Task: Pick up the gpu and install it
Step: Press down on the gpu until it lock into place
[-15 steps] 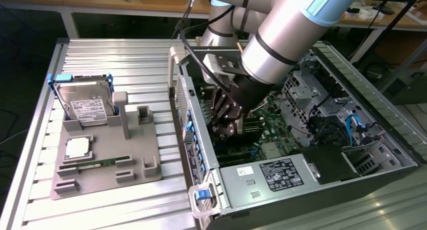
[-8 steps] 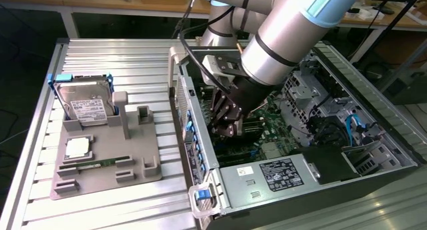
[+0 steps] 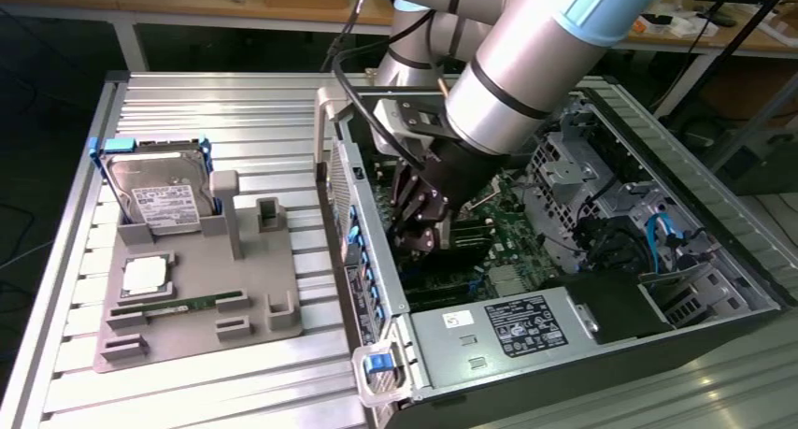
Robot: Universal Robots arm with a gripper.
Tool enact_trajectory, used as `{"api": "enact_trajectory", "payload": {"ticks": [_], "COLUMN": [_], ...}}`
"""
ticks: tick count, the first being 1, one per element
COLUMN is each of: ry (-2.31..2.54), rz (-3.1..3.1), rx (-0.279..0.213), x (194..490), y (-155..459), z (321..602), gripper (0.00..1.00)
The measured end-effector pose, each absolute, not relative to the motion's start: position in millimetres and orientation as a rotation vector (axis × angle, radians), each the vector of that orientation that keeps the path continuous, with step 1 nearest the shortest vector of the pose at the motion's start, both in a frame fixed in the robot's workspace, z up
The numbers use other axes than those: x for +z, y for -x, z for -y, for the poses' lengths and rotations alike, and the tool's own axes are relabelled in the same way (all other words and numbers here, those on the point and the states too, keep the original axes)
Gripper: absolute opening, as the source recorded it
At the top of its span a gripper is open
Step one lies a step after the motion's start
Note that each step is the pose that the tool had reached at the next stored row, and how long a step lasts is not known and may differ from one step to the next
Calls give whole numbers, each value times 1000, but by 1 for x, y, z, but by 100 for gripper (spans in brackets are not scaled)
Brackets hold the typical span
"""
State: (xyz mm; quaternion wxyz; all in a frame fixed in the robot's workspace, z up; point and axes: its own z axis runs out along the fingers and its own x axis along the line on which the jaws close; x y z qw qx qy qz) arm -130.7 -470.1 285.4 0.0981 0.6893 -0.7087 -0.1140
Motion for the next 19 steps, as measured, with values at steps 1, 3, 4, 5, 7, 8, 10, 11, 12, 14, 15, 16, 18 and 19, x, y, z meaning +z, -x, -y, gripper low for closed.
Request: {"api": "enact_trajectory", "payload": {"ticks": [1,3,4,5,7,8,10,11,12,14,15,16,18,19], "ry": [-2039,-2038,-2038,-2038,-2038,-2037,-2038,-2038,-2037,-2034,-2030,-2025,-2016,-2011], "rz": [2097,2097,2097,2096,2097,2097,2097,2097,2097,2093,2090,2086,2077,2073], "rx": [-337,-334,-333,-333,-334,-334,-334,-334,-334,-339,-345,-351,-364,-371], "x": [285,285,285,285,285,285,285,285,285,284,285,285,284,284], "y": [131,131,131,131,131,131,131,131,131,129,128,126,122,121], "z": [469,466,465,465,466,468,471,473,474,474,474,473,473,473], "gripper": [11,11,11,11,11,11,11,11,11,11,11,11,11,11]}}
